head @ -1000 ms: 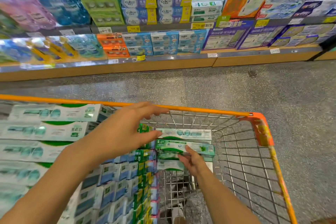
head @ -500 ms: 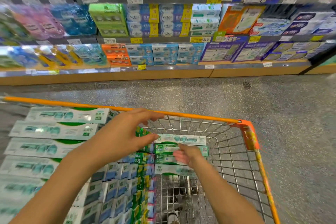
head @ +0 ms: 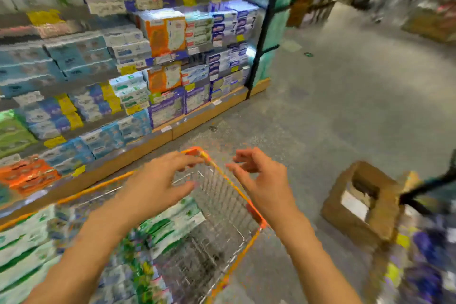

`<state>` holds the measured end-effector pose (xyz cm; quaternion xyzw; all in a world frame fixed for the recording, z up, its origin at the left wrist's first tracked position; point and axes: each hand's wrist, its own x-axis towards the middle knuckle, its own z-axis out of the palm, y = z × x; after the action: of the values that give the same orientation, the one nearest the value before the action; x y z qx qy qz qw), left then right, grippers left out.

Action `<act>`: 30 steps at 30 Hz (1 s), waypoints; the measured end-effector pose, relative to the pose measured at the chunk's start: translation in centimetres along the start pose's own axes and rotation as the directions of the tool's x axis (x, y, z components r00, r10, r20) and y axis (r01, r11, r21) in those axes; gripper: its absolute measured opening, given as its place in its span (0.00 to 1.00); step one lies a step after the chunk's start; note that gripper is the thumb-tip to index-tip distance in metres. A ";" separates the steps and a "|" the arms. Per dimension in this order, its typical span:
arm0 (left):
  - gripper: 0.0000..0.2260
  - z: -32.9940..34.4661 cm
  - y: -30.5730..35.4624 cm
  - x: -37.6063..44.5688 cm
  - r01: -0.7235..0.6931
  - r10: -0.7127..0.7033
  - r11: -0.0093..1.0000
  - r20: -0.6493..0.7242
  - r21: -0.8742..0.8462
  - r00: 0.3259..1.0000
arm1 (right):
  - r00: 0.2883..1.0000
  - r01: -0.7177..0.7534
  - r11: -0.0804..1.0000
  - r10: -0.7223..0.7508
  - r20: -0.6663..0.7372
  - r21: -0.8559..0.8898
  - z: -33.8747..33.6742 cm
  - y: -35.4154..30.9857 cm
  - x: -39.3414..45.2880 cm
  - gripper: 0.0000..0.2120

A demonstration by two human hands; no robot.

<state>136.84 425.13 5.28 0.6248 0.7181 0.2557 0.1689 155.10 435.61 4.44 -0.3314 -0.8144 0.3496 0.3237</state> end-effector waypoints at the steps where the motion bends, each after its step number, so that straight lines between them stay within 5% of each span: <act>1: 0.18 1.3 2.3 1.0 -0.068 0.069 0.998 0.038 -0.012 0.997 | 0.997 -0.042 0.998 0.038 -0.066 -0.048 -2.7 1.0 -2.1 0.13; 6: 0.26 10.0 13.5 6.3 -0.389 0.399 0.916 0.277 -0.093 0.874 | 0.858 -0.354 0.923 0.256 -0.446 -0.151 -16.5 5.5 -13.4 0.14; 12: 0.19 24.0 27.3 9.8 -0.688 0.676 0.707 0.442 -0.164 0.590 | 0.454 -0.675 0.736 0.468 -0.758 0.050 -27.4 10.0 -28.6 0.12; 16: 0.22 33.7 33.8 10.1 -0.777 0.665 0.623 0.587 -0.095 0.462 | 0.244 -0.830 0.540 0.573 -0.782 0.137 -30.3 14.4 -37.0 0.11; 21: 0.21 43.4 38.3 10.5 -0.845 0.604 0.523 0.749 -0.114 0.273 | 0.080 -0.913 0.341 0.688 -0.721 0.223 -31.1 19.6 -42.7 0.10; 30: 0.23 65.1 32.2 11.2 -0.903 0.375 0.408 0.926 -0.135 0.030 | -0.279 -0.873 -0.041 0.860 -0.428 0.486 -20.0 36.6 -48.7 0.03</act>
<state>197.75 449.20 -28.11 0.9345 0.1629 -0.2518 0.1916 209.55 425.03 -27.66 -0.9101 -0.1416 0.3215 0.2197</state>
